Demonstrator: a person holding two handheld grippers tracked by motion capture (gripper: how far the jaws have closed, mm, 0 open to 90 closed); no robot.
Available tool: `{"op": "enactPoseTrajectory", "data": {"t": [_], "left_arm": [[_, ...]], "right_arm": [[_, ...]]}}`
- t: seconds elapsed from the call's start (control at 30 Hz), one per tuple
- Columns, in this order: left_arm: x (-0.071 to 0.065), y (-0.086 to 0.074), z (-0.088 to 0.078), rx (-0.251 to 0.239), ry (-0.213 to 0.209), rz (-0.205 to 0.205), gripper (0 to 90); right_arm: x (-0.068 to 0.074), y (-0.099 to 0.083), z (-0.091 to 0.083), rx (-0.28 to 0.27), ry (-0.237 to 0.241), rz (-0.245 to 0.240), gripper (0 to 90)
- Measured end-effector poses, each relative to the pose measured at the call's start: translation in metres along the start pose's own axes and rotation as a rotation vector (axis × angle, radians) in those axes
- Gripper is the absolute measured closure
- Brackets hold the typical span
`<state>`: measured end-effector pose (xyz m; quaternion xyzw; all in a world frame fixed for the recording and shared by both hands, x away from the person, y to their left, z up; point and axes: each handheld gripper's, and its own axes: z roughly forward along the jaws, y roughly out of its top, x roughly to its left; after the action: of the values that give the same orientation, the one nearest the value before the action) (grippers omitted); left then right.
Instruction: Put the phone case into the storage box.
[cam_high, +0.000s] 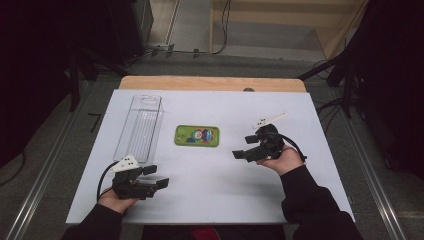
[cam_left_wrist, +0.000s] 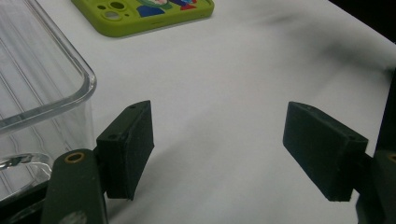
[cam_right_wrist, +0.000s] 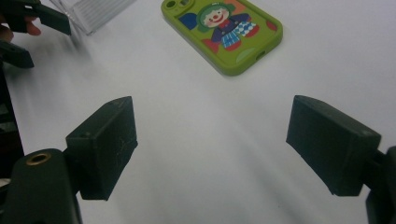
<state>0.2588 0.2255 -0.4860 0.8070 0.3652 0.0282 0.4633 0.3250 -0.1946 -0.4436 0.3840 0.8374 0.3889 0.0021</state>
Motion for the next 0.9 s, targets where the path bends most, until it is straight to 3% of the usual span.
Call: {"op": "enactPoseTrajectory", "data": {"t": [0.9], "left_arm": [[0.000, 0.000, -0.001, -0.007, 0.001, 0.000, 25.1]], "right_arm": [[-0.006, 0.042, 0.027, -0.017, 0.004, 0.003, 14.9]]}}
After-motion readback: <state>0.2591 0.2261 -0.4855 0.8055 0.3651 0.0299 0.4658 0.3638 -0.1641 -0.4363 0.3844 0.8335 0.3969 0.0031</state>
